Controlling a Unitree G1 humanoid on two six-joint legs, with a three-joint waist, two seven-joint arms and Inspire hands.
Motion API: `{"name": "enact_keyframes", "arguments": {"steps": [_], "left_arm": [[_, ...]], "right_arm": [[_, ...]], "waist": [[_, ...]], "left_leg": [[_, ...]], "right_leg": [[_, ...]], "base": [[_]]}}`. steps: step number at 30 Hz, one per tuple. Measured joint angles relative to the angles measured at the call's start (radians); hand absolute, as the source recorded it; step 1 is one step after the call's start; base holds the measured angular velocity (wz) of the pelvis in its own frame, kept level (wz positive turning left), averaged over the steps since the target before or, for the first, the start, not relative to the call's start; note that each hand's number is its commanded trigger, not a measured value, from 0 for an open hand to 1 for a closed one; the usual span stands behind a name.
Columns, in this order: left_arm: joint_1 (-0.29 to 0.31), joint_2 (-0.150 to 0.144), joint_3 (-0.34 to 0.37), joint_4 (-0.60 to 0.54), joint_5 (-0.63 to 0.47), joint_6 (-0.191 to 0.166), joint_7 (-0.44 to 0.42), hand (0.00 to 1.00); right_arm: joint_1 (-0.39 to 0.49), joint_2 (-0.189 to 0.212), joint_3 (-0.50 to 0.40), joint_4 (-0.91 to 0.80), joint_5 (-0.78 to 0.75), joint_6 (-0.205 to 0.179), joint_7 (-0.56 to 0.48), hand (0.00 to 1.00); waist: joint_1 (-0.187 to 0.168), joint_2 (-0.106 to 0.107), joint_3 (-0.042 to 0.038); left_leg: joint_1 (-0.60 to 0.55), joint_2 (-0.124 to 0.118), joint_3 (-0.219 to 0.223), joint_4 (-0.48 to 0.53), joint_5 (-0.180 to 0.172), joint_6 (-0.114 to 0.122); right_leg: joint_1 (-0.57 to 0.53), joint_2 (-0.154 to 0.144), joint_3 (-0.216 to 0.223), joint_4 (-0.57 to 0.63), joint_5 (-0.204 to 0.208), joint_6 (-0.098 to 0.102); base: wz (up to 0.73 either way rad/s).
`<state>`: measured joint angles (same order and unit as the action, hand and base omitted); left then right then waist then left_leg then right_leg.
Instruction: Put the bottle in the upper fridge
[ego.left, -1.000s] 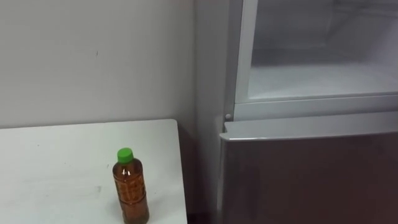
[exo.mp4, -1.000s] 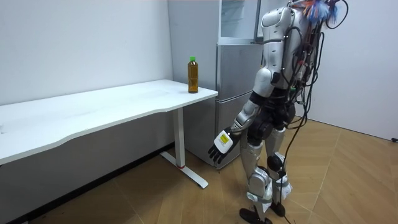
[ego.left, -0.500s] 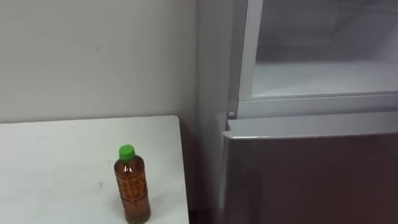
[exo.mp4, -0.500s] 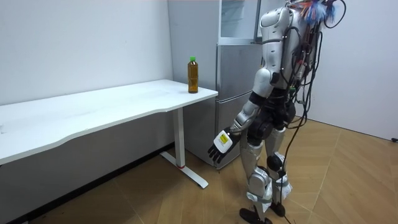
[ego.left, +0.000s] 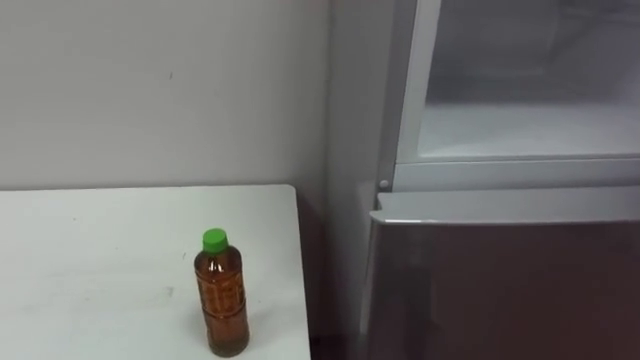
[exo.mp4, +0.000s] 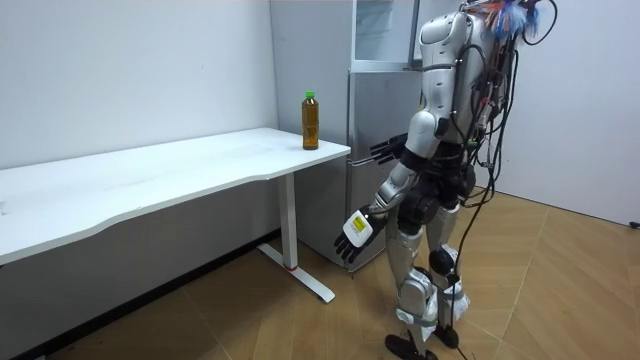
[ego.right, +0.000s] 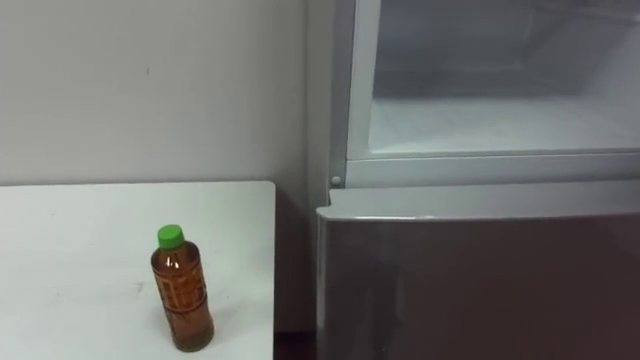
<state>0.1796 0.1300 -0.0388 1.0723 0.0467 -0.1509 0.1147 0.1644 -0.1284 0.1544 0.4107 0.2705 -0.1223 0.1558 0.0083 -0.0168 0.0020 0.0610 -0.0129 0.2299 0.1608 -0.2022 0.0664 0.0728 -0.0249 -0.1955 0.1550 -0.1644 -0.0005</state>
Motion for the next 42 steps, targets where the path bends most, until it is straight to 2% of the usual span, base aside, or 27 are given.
{"name": "enact_keyframes", "arguments": {"steps": [10,15,17,21,24,26,31,36,40,42], "left_arm": [[0.002,0.003,0.001,0.010,0.004,0.001,0.000,0.00],[-0.001,0.002,0.009,0.010,0.015,0.016,0.001,0.00],[-0.002,0.002,0.008,0.010,0.014,0.021,0.010,0.00],[-0.002,0.004,0.010,0.011,0.015,0.038,0.015,0.00],[0.001,0.006,0.013,0.009,0.024,0.044,0.031,0.00],[0.004,0.013,0.014,0.008,0.032,0.045,0.031,0.00],[0.009,0.027,0.013,0.009,0.036,0.057,0.040,0.00],[0.009,0.048,0.000,0.048,0.113,0.071,0.054,0.00],[0.015,0.044,-0.014,0.048,0.204,0.110,0.056,0.00],[0.015,0.042,-0.014,0.048,0.234,0.118,0.056,0.00]], "right_arm": [[0.003,-0.012,0.031,-0.141,0.020,0.020,0.020,0.00],[0.004,-0.020,0.031,-0.222,0.020,0.066,0.034,0.00],[0.004,-0.027,0.033,-0.250,0.019,0.093,0.030,0.00],[0.004,-0.026,0.041,-0.286,0.018,0.105,0.027,0.00],[0.004,-0.028,0.042,-0.327,-0.003,0.132,0.023,0.00],[0.004,-0.038,0.043,-0.352,-0.006,0.157,0.021,0.00],[0.004,-0.063,0.048,-0.387,-0.007,0.186,0.015,0.00],[0.004,-0.084,0.056,-0.421,-0.007,0.191,0.009,0.00],[0.004,-0.110,0.054,-0.442,-0.003,0.191,0.007,0.00],[0.001,-0.111,0.052,-0.443,-0.003,0.191,0.006,0.00]], "waist": [[0.006,0.016,-0.0026],[0.023,0.017,-0.0035],[0.029,0.014,-0.0028],[0.033,0.008,-0.0002],[0.038,-0.002,-0.0006],[0.042,-0.012,-0.0009],[0.053,-0.025,0.0018],[0.058,-0.028,0.0046],[0.076,-0.028,0.0074],[0.080,-0.030,0.0080]], "left_leg": [[-0.001,0.001,0.001,0.003,-0.001,0.002],[0.000,0.001,0.000,0.006,0.000,0.002],[0.003,0.001,0.001,0.007,0.000,0.003],[0.001,0.001,0.000,0.007,0.001,0.003],[-0.009,0.001,0.001,0.008,0.002,0.003],[-0.012,0.001,0.000,0.009,0.002,0.003],[-0.012,0.001,-0.001,0.010,0.002,0.003],[-0.017,0.001,-0.014,0.016,0.002,0.003],[-0.020,0.001,-0.021,0.020,0.003,0.002],[-0.020,0.002,-0.024,0.020,0.005,0.001]], "right_leg": [[-0.004,-0.002,0.003,0.019,0.001,-0.001],[-0.004,-0.002,0.004,0.020,0.004,-0.002],[-0.008,-0.002,0.004,0.023,0.004,-0.002],[-0.010,-0.003,0.000,0.031,0.004,-0.002],[-0.021,-0.003,-0.001,0.031,0.004,-0.002],[-0.023,-0.003,-0.004,0.030,0.004,-0.003],[-0.022,-0.004,-0.009,0.030,0.004,-0.003],[-0.020,-0.003,-0.019,0.031,0.006,-0.005],[-0.020,-0.005,-0.027,0.033,0.007,-0.007],[-0.020,-0.005,-0.028,0.033,0.008,-0.008]], "base": [[-0.02],[-0.02],[0.00],[-0.04],[-0.03],[0.00],[0.00],[0.05],[0.03],[0.02]]}}
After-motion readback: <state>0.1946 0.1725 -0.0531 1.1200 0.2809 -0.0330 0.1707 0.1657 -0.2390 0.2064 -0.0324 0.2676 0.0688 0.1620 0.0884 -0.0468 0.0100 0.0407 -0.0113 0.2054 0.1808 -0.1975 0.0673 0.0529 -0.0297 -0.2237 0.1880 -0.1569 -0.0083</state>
